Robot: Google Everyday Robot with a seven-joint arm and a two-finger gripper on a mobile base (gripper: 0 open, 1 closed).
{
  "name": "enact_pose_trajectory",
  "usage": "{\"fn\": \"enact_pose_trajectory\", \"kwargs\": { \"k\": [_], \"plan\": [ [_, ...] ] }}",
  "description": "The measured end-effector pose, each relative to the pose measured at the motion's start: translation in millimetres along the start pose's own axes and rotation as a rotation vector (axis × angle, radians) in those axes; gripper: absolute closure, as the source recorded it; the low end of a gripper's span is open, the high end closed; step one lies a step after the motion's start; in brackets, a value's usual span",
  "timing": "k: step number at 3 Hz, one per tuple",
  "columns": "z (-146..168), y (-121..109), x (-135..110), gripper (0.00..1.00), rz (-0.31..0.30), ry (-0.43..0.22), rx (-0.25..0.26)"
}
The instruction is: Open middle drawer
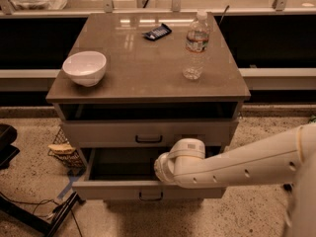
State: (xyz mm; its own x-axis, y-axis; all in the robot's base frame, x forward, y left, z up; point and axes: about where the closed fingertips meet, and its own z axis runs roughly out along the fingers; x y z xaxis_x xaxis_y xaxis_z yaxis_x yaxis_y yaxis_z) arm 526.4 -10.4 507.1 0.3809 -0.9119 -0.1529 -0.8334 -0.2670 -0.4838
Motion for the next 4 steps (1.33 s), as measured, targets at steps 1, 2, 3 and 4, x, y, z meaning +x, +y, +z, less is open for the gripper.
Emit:
{"fn": "enact_pose_trajectory", "kwargs": {
  "k": [1,2,3,4],
  "plan": [
    [29.5,5.5,17.5,1.0,0.042,0.004,-0.034],
    [32.9,6.5,20.8,1.0,0.049,0.006,-0.038],
    [43.2,8.2,19.8,1.0,0.064,-0.004,-0.052],
    [60.2,24.0,20.6,1.0,0.08,-0.012,-0.102]
  ]
}}
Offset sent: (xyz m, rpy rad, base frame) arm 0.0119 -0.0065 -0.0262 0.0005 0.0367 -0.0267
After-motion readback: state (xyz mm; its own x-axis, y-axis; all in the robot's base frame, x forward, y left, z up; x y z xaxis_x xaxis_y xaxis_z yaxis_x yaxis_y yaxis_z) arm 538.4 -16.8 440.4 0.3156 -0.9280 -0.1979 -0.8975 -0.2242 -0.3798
